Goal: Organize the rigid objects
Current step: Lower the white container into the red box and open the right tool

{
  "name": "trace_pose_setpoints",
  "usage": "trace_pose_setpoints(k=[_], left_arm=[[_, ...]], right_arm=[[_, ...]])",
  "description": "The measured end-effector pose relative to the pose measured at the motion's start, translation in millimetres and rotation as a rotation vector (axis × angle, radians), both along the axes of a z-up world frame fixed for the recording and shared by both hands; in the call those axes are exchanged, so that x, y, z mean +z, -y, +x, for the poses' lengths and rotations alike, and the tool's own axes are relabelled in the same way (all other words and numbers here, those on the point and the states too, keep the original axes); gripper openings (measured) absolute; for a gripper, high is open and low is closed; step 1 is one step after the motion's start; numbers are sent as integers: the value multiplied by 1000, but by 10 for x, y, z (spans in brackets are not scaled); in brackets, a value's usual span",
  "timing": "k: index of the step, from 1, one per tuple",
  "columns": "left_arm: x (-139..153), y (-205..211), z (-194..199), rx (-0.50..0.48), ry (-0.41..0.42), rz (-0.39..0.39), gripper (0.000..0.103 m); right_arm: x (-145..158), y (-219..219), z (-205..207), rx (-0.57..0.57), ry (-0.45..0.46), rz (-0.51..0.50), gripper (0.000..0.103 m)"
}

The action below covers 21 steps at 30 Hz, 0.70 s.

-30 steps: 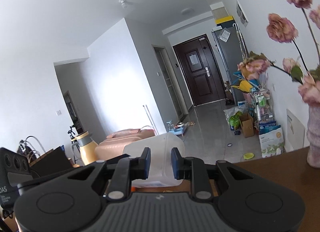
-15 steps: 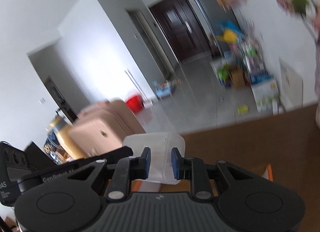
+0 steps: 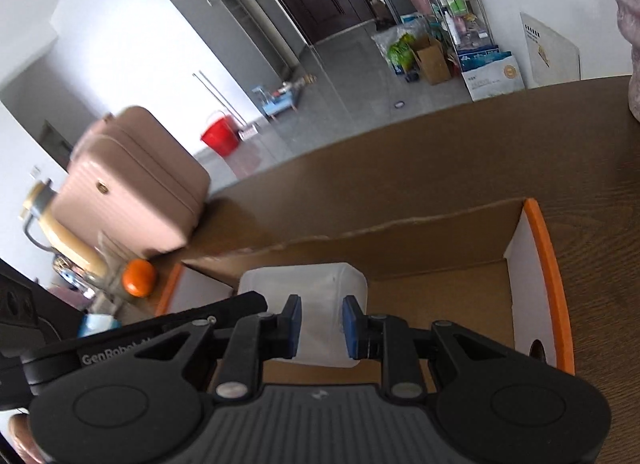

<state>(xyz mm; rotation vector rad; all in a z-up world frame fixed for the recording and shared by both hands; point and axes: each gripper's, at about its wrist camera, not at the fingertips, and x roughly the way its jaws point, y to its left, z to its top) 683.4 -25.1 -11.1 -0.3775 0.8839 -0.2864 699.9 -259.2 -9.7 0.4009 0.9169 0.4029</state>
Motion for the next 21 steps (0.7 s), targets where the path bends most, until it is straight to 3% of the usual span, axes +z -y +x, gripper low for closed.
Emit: trace_pose_setpoints(k=[6,10,17,21], left_arm=[[-169,85,52,-13,-60,37,33],[-161,79,77,-7,-60,56,36],[172,45,-62,45,-6,114,62],[449,53,-268,43,30,178,65]], right_arm=[[-118,-85,74,0,-39,-80,23],[-165,-43,109,-8,-49,-59,23],[118,105,-40,-33,-6,-65,28],[387,207,-252,-58,36,-100,33]])
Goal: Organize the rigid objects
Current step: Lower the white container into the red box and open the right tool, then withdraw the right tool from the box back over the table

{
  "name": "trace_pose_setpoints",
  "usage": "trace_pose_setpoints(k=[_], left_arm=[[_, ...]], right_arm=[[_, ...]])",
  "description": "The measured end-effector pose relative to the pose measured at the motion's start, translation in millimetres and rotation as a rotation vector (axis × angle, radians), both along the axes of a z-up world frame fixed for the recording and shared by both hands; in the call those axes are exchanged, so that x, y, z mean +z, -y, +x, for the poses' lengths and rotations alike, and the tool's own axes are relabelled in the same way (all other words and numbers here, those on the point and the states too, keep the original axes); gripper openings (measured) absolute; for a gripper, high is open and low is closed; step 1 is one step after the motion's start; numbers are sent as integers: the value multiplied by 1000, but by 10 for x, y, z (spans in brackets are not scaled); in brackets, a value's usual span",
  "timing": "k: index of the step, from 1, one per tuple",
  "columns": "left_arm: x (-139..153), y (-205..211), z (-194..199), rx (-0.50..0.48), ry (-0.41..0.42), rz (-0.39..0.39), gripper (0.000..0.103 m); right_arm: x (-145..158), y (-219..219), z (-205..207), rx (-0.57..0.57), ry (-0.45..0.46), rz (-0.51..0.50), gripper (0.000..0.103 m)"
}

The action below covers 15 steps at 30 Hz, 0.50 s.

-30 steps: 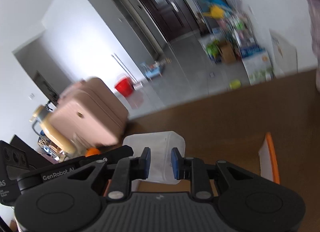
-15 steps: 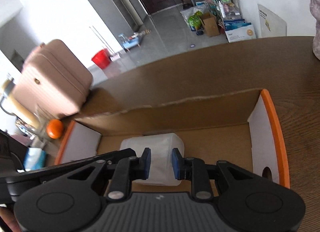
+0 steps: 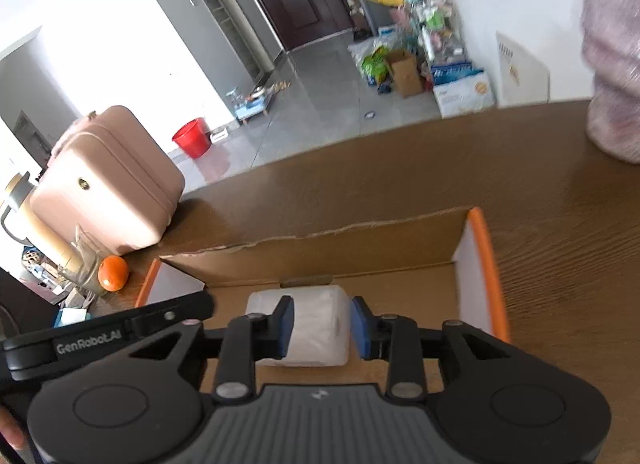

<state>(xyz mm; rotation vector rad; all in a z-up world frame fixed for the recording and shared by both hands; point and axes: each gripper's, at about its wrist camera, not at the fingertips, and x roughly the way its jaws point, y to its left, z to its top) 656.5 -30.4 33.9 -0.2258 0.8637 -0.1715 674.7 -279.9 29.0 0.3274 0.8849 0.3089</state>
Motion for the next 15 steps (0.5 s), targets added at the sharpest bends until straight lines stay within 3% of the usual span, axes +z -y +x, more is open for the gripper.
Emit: trace_pose_setpoints(k=[5,11,13,15], left_arm=[[459,42,-396,-30,74,50,78],[1035,76,-1018,-22,234,151,91],[1167,60,-1211,-14,279,159,96],[1293,65,-1427,6,332,184,102]], right_arm=[[461,64,-400,-14,80,-48,42],[1025,44,-989,-27,215,-131,54],[1186,34,-1206,-35,264,-147,74],[1326,46,-1420,-48,326,-158,83]])
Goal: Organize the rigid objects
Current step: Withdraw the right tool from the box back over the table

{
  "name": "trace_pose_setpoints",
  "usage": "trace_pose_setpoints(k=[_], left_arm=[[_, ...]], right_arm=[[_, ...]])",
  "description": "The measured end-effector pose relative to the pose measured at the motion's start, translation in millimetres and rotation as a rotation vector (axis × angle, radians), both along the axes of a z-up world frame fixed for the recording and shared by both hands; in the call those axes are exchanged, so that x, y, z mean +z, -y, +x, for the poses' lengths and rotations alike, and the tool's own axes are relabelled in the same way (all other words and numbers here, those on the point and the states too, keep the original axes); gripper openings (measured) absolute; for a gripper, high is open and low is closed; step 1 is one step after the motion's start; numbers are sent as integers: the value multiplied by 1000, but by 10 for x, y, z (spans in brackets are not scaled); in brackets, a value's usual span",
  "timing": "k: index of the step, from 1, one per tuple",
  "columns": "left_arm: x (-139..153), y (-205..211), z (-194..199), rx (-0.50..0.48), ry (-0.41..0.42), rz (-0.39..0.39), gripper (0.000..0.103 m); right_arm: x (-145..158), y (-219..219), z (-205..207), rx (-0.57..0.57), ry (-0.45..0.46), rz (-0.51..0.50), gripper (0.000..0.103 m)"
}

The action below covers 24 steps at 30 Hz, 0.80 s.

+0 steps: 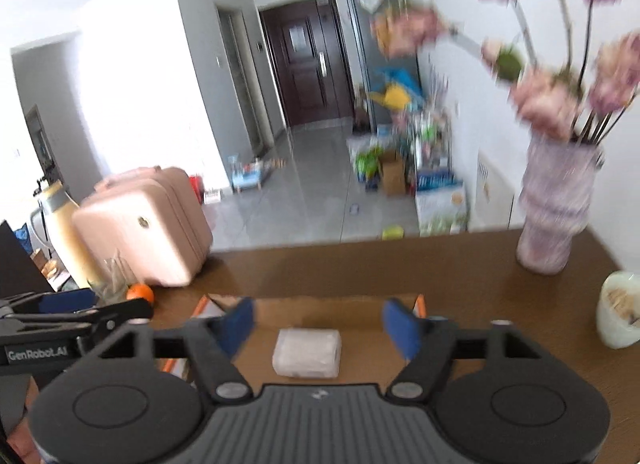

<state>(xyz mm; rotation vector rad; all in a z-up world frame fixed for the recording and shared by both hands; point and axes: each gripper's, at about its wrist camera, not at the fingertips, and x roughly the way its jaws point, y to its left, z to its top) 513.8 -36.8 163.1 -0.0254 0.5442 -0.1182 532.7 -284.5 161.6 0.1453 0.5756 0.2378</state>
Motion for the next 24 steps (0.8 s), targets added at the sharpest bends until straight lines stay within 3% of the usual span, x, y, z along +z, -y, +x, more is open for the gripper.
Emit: trace_pose_setpoints(k=[3,11,15,24], left_arm=[[115,-3,-316,47,124,43,103],[184,47,-1020,74,294,101,103],[164,57,-1302,69,321,111,103],[-183,-123,-2083,70,375,102,103]], right_arm=[[189,23,-304,-15,92,-20,89],[244,49,-1023,-75,262,3,92],[160,-1,-1315,-99,305,-34,102],[-229,-58,-2258,-73,400,-74,103]])
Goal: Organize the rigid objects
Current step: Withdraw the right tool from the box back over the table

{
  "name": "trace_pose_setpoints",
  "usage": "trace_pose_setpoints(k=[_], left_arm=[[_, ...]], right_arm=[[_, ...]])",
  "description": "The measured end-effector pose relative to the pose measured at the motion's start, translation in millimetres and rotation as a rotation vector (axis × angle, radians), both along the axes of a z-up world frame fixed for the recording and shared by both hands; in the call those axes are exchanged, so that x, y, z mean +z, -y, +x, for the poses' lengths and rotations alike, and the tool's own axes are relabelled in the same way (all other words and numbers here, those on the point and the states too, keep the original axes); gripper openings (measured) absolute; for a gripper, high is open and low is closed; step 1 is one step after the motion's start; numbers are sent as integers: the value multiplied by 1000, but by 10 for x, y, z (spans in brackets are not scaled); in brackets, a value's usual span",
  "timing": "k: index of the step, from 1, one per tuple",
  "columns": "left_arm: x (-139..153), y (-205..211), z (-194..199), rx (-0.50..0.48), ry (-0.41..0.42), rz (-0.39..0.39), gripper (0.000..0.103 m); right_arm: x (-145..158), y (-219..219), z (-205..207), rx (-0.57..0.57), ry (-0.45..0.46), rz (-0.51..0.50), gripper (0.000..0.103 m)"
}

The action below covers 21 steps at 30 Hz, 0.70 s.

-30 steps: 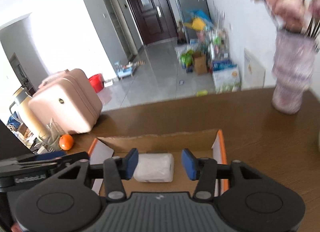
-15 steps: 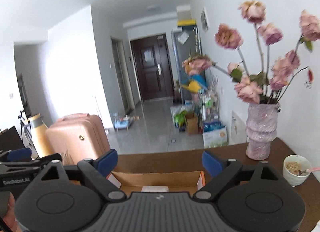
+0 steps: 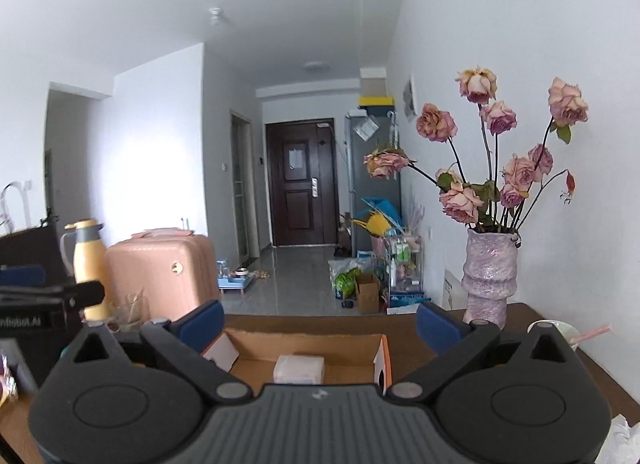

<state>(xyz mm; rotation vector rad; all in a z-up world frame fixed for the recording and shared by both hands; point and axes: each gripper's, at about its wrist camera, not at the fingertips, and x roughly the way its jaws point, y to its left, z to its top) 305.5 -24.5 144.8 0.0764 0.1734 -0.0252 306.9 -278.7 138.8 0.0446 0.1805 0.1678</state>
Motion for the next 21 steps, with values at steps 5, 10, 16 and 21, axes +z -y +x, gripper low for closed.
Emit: trace_pose_setpoints(k=[5,10,16,21], left_arm=[[-310,-145,-560,-38,22,-15,103],[-935,-287,-993,-9,11,-10,103],[-1480,-489,-1391,60,-3,-34,103],[-1627,-441,-1528,50,-3,8,103]], right_arm=[[-327,76,-541,21,-4,19,103],[-858,177,-894,9,-62,20,103],[-1356,208,-1332,-15,-73,-26,103],[-1557,260,-1463,22,-105,9,103]])
